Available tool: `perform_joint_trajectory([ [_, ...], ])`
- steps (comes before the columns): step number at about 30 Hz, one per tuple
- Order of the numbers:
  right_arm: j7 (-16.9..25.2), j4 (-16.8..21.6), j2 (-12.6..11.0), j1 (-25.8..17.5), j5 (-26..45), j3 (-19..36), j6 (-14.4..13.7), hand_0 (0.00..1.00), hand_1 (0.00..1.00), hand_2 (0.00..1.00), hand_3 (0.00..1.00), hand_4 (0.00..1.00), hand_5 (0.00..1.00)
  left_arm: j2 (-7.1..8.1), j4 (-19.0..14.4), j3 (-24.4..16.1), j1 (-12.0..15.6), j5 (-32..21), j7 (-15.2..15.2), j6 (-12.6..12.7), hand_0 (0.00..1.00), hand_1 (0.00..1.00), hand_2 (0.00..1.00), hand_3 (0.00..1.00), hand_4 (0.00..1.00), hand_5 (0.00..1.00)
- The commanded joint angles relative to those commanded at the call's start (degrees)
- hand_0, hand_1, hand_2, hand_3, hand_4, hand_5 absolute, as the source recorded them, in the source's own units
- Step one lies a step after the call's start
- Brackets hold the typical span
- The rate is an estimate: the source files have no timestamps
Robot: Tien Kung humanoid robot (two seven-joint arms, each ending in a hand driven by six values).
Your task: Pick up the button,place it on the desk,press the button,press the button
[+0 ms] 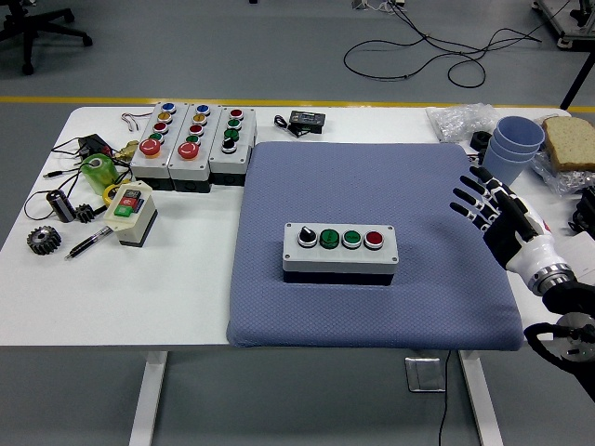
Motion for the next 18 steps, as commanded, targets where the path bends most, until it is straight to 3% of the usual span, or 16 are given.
perform_joint_trajectory([
  [18, -0.04, -0.35, 0.05, -0.33, 0.71, -0.45, 0.13, 0.766, 0.707, 0.731, 0.698, 0.748, 0.316, 0.00, 0.00, -0.08, -0.05, 0.05, 0.10, -0.01, 0.603, 0.635, 0.683, 0.552, 0.372, 0.712],
])
